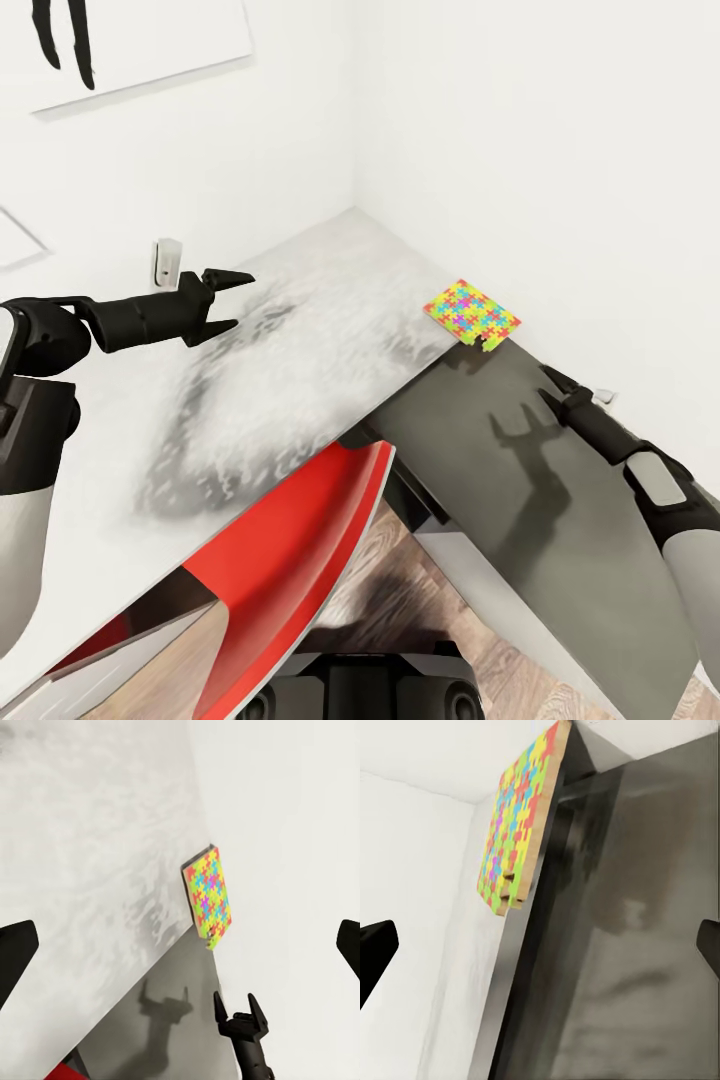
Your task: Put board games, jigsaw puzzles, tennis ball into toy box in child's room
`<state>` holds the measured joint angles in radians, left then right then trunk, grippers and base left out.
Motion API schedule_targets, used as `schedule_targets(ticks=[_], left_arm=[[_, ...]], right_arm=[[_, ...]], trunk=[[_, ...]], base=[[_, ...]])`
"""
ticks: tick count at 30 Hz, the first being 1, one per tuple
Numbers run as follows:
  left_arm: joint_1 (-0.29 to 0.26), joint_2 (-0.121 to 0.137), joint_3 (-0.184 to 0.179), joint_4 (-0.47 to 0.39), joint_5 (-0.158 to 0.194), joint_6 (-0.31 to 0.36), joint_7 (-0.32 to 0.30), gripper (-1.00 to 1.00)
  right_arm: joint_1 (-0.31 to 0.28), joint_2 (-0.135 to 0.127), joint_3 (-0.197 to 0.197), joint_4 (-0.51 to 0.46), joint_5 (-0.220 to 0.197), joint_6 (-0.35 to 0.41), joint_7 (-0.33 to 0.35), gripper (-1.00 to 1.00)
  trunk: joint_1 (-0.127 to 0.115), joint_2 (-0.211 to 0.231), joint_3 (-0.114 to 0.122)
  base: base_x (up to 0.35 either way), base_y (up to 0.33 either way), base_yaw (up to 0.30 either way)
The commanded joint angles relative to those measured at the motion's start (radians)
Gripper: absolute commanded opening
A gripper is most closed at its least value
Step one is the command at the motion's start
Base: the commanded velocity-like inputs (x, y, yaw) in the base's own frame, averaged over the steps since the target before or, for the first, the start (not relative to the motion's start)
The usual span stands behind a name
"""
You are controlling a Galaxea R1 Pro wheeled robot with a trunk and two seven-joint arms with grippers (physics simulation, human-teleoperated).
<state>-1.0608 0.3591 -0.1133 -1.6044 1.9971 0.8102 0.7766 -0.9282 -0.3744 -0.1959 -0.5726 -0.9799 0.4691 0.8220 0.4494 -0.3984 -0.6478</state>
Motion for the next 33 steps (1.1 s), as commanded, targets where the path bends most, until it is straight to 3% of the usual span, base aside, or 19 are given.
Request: schedule_targets(ticks=[1, 14, 33], left_arm=[[-0.001, 0.000, -0.001, -0.001, 0.010, -0.002, 0.010, 1.00], [0.000, 0.000, -0.001, 0.001, 0.011, -0.002, 0.012, 1.00], [0.001, 0.000, -0.003, 0.006, 0.011, -0.001, 0.011, 1.00]], right_arm=[[-0.001, 0.000, -0.001, 0.000, -0.006, 0.008, 0.001, 1.00], [-0.001, -0.031, -0.002, -0.004, -0.012, 0.011, 0.002, 1.00], [-0.003, -0.035, -0.002, -0.004, -0.014, 0.012, 0.001, 1.00]], trunk=[[0.001, -0.002, -0.001], [0.001, -0.002, -0.001], [0.001, -0.002, -0.022]], base=[[0.000, 0.000, 0.004], [0.000, 0.000, 0.001], [0.000, 0.000, 0.000]])
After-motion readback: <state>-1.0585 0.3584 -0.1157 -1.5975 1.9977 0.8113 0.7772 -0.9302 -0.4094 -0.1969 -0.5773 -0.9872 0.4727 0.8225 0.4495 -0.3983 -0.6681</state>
